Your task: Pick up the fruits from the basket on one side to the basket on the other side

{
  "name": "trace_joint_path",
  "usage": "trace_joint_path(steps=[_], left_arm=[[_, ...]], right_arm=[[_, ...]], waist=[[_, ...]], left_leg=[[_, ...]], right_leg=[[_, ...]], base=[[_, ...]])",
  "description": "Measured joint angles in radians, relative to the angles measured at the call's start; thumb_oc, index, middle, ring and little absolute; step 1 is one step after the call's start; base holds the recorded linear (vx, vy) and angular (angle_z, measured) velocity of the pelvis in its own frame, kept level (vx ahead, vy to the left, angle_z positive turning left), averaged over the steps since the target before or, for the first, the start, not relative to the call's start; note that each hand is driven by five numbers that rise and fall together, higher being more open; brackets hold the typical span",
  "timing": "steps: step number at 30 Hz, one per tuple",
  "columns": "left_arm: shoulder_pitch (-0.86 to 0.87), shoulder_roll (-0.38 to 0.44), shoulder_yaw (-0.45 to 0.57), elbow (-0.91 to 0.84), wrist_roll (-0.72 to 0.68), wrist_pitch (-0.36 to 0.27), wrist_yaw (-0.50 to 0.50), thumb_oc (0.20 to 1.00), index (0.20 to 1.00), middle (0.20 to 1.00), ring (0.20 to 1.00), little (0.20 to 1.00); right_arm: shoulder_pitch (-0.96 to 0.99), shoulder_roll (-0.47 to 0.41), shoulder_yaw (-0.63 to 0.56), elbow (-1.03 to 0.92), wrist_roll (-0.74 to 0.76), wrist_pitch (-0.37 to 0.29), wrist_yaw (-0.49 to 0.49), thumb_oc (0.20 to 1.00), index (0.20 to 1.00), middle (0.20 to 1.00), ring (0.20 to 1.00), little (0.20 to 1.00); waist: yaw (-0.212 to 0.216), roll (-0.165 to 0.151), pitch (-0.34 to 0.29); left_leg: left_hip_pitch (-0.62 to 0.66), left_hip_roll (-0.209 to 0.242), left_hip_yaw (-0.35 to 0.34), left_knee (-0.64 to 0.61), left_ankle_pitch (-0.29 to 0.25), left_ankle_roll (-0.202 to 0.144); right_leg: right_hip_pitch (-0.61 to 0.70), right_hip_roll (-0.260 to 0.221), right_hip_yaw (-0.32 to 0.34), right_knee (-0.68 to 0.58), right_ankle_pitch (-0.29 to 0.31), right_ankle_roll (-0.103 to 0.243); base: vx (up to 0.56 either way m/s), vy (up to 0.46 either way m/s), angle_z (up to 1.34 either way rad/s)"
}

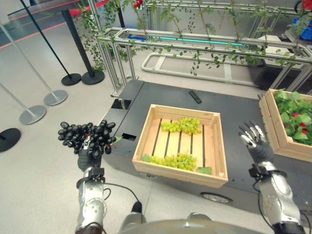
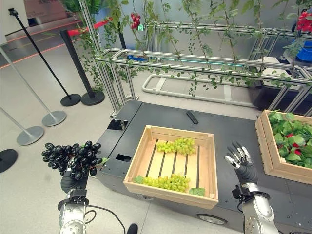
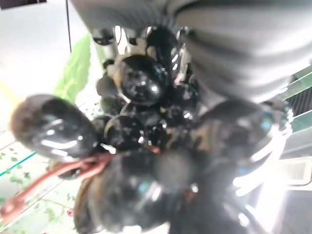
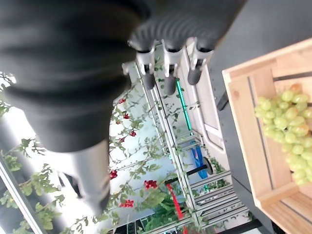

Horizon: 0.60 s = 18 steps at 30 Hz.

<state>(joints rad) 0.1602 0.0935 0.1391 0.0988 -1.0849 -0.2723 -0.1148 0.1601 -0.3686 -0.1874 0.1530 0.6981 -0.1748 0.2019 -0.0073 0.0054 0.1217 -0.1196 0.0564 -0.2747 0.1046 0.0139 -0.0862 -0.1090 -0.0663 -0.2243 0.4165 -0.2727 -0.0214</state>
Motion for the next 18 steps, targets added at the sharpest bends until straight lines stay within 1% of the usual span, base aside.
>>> trace_joint_path(steps=[5,7,9,12,13,15,16,17,18], left_arm=[[-0.003,0.001,0.000,-0.005,-0.001,-0.001,0.006,0.200,0.200,0.200,0.200,0.200],[-0.003,0.000,0.000,-0.005,-0.001,-0.001,0.010,0.200,0.200,0.200,0.200,0.200],[-0.005,0.001,-0.002,-0.005,-0.001,-0.001,0.013,0.200,0.200,0.200,0.200,0.200],[-0.012,0.003,-0.002,-0.005,-0.001,-0.001,0.020,0.200,0.200,0.200,0.200,0.200],[-0.011,0.003,-0.001,-0.005,-0.001,-0.001,0.025,0.200,0.200,0.200,0.200,0.200],[-0.012,0.002,-0.003,-0.005,-0.002,-0.006,0.030,0.200,0.200,0.200,0.200,0.200],[-0.017,0.003,-0.003,-0.005,-0.002,-0.014,0.036,0.200,0.200,0.200,0.200,0.200],[-0.033,0.004,-0.003,-0.005,-0.002,-0.023,0.038,0.200,0.200,0.200,0.200,0.200],[-0.046,0.003,-0.006,-0.005,0.000,-0.022,0.038,0.200,0.200,0.200,0.200,0.200]], right_arm=[[-0.001,0.009,0.004,-0.010,-0.002,0.000,-0.010,1.000,1.000,1.000,1.000,1.000],[0.000,0.010,0.004,-0.010,-0.002,0.000,-0.016,1.000,1.000,1.000,1.000,1.000],[-0.001,0.010,0.005,-0.010,-0.003,0.000,-0.017,1.000,1.000,1.000,1.000,1.000],[0.000,0.011,0.012,-0.010,-0.010,0.000,-0.023,1.000,1.000,1.000,1.000,1.000],[-0.003,0.011,0.018,-0.010,-0.011,0.000,-0.028,1.000,1.000,1.000,1.000,1.000],[-0.008,0.011,0.026,-0.010,-0.022,0.000,-0.032,1.000,1.000,1.000,1.000,1.000],[-0.018,0.011,0.041,-0.010,-0.024,0.000,-0.037,1.000,1.000,1.000,1.000,1.000],[-0.030,0.011,0.048,-0.009,-0.029,0.000,-0.038,1.000,1.000,1.000,1.000,1.000],[-0.026,0.010,0.047,-0.009,-0.030,0.000,-0.039,1.000,1.000,1.000,1.000,1.000]], waist=[[-0.001,-0.002,0.001],[-0.002,-0.002,0.002],[-0.004,-0.005,0.004],[-0.006,-0.013,0.011],[-0.003,-0.015,0.011],[-0.005,-0.019,0.011],[-0.011,-0.021,0.012],[-0.005,-0.022,0.017],[-0.010,-0.023,0.019]], left_leg=[[0.004,-0.007,-0.002,-0.008,0.006,-0.006],[0.006,-0.008,-0.002,-0.009,0.015,-0.020],[0.013,-0.009,0.000,-0.016,0.012,-0.015],[0.022,-0.009,0.019,-0.023,0.010,-0.018],[0.022,-0.009,0.035,-0.025,0.007,-0.020],[0.023,-0.010,0.072,-0.022,0.006,-0.024],[0.022,-0.012,0.117,-0.014,0.002,-0.029],[0.025,-0.017,0.153,-0.002,-0.010,-0.024],[0.031,-0.022,0.158,-0.002,-0.016,-0.024]], right_leg=[[0.005,-0.007,-0.003,-0.004,0.000,0.008],[0.013,-0.007,-0.004,-0.014,0.002,0.011],[0.016,-0.008,-0.001,-0.025,0.001,0.019],[0.014,-0.009,0.019,-0.033,0.006,0.022],[0.006,-0.008,0.035,-0.037,0.007,0.030],[-0.011,-0.009,0.073,-0.039,0.019,0.033],[-0.031,-0.010,0.118,-0.038,0.030,0.041],[-0.036,-0.009,0.156,-0.034,0.037,0.051],[-0.034,-0.010,0.166,-0.037,0.041,0.058]], base=[[0.01,0.054,0.03],[0.04,0.087,0.02],[0.03,0.087,-0.05],[0.02,0.115,-0.20],[0.01,0.153,-0.33],[0.00,0.220,-0.59],[-0.06,0.317,-1.03],[-0.06,0.241,-0.99],[-0.04,0.171,-0.66]])
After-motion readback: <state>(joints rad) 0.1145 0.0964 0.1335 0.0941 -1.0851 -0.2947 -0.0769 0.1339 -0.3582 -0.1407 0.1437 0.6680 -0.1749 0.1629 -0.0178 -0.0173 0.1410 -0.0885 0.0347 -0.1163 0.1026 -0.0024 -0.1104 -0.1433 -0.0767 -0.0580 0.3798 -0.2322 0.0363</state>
